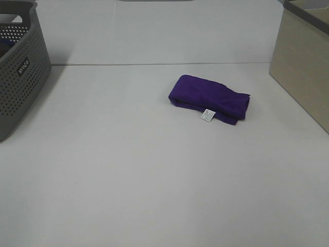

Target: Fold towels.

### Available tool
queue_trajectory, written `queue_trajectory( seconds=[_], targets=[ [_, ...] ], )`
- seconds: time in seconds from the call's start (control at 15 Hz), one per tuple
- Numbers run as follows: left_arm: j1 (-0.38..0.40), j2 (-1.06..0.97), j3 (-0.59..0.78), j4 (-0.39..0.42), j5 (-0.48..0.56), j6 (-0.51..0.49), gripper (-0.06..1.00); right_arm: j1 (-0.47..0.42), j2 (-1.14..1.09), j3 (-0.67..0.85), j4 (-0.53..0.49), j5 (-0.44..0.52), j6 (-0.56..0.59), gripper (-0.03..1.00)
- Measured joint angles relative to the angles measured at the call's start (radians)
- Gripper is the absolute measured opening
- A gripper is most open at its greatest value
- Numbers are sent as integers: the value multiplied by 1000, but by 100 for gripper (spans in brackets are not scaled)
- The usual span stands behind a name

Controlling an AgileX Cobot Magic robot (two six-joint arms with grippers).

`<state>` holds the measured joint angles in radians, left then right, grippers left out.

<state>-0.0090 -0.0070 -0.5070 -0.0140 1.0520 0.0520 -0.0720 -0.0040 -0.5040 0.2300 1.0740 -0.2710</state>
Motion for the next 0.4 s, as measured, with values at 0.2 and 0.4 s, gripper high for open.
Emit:
queue_trajectory(
  seconds=[0.2, 0.4],
  targets=[
    [0, 0, 0, 0, 0, 0, 73, 0, 0, 0, 0, 0, 0, 87],
    [0, 0, 0, 0, 0, 0, 73, 0, 0, 0, 1, 0, 0, 87]
  ],
)
